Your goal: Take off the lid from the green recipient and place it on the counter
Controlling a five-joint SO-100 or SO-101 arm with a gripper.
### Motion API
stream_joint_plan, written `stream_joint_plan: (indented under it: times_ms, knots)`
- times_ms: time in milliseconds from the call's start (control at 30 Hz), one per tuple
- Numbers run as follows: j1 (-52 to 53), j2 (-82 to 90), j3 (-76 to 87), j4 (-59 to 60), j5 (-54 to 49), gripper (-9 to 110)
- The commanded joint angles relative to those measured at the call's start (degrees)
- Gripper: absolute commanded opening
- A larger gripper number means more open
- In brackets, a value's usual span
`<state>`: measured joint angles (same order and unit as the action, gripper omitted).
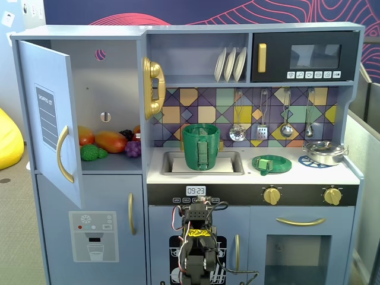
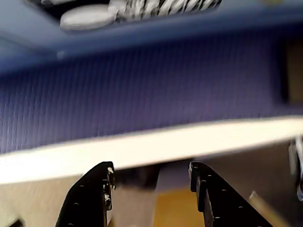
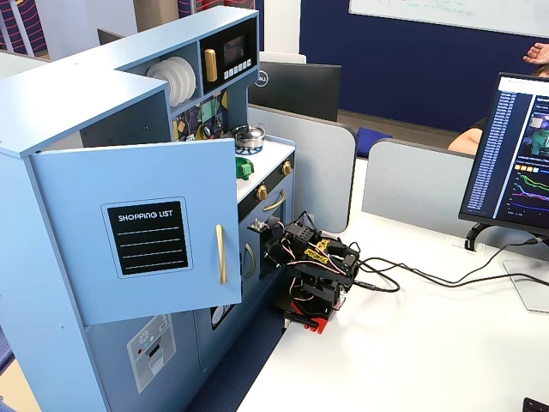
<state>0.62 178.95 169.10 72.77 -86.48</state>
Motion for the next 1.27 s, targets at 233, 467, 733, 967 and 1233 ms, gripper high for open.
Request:
stream_joint_plan:
  times_ms: [233,467,733,967,1233]
  knots:
    - [-1.05,3.08,2.55,9.84,4.13,10]
    - [-1.05,3.16,2.55,14.94,0.62,10]
    - [-1.05,3.16,2.55,15.03,0.0,10]
    - [-1.05,3.16,2.55,15.03,0.0,10]
    - [-1.05,3.16,2.55,15.03,0.0,10]
